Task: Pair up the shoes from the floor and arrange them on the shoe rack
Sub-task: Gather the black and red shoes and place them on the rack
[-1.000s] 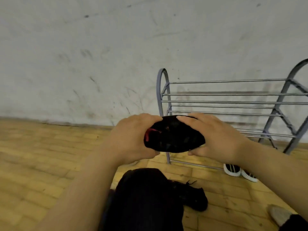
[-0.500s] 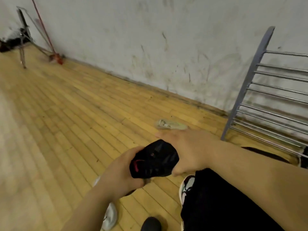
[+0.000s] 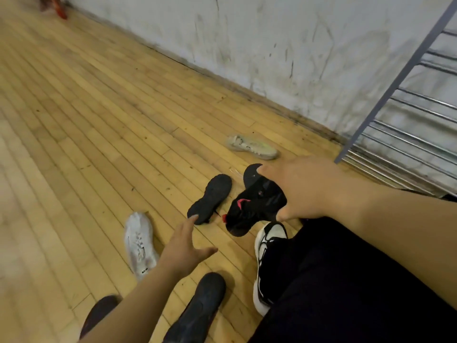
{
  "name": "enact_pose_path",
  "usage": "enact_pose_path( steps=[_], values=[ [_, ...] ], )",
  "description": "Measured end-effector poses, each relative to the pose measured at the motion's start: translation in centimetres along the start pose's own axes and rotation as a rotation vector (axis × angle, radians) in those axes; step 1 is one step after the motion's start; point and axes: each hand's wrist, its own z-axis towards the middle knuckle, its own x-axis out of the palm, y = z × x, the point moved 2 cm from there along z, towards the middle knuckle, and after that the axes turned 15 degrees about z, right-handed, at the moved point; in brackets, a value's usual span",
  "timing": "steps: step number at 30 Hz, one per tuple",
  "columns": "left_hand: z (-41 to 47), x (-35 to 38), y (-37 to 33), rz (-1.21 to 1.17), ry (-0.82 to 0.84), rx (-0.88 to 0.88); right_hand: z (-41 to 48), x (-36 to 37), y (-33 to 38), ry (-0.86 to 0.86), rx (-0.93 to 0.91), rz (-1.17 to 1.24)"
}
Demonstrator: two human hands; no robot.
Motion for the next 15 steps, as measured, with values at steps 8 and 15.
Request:
enact_pose_path(
  steps=[8, 15],
  values=[
    [-2.7, 13.6, 5.0, 0.230, 0.411, -0.118, 0.4, 0.9, 1.7, 0.049, -0.012, -0.011],
    [-2.4, 15.6, 3.6, 0.324, 0.360, -0.115, 0.3, 1.4, 0.9, 0.108, 0.087, 0.041]
  ],
)
